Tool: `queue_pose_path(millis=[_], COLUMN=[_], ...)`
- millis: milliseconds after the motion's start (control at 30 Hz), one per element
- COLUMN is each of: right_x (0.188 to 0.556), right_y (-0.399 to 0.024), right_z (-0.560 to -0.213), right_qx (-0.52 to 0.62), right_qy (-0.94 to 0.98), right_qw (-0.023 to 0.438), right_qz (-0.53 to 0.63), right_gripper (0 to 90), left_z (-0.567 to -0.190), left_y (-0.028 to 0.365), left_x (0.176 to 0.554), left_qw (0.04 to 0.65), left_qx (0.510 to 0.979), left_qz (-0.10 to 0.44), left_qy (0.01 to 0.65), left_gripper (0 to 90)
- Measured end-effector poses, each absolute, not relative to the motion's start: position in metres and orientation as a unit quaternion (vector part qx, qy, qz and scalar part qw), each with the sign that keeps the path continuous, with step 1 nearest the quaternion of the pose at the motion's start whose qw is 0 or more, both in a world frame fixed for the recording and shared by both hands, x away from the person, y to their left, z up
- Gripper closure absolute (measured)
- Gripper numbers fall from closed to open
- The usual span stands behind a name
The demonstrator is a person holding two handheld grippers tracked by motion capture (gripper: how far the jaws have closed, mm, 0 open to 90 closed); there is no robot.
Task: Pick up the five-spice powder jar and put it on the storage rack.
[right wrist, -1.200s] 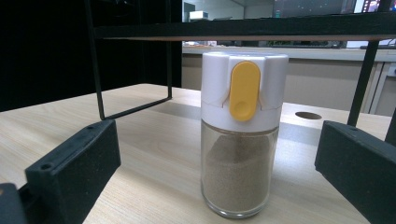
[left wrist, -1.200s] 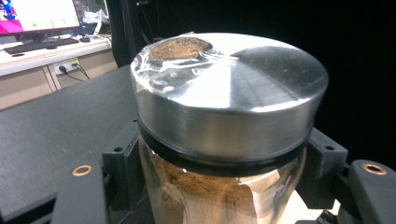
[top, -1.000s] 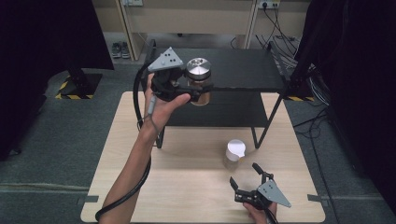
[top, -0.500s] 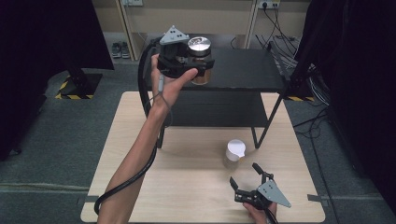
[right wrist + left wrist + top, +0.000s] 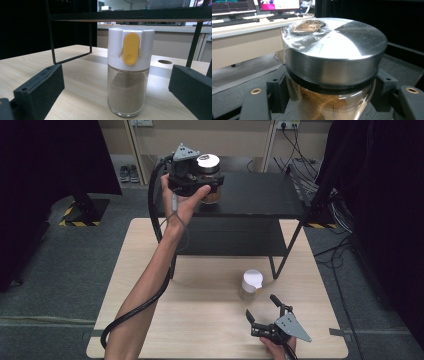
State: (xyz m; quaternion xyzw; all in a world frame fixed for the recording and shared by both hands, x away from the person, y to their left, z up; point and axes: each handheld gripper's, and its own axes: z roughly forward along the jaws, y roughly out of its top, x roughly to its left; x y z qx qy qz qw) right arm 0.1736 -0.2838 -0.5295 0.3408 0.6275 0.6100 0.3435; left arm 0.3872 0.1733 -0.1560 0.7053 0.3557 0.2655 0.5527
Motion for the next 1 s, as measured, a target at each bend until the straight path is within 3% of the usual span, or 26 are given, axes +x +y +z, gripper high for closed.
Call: queue_pose_path(millis=[633,867,1000], right_x=[0.174,0.174,0.174], right_y=[-0.283,-0.283,-0.283], right_z=[-0.530,-0.530,-0.530], right_qx=[0.340,0.340,0.340], right_qy=[0.627,0.628,0.628], right_qw=[0.344,0.343,0.343], right_qz=[0.610,0.611,0.611], right_gripper=[0.4,0.4,0.4], left_z=[-0.174,-0.177,-0.179], left_y=[0.168,0.169,0.174], left_x=[0.390,0.383,0.379], left_qw=[0.556,0.571,0.579], left_qx=[0.693,0.669,0.670], left_qz=[0.283,0.288,0.293], left_qy=[0.361,0.379,0.362], left_gripper=[29.6,1.5,0.0])
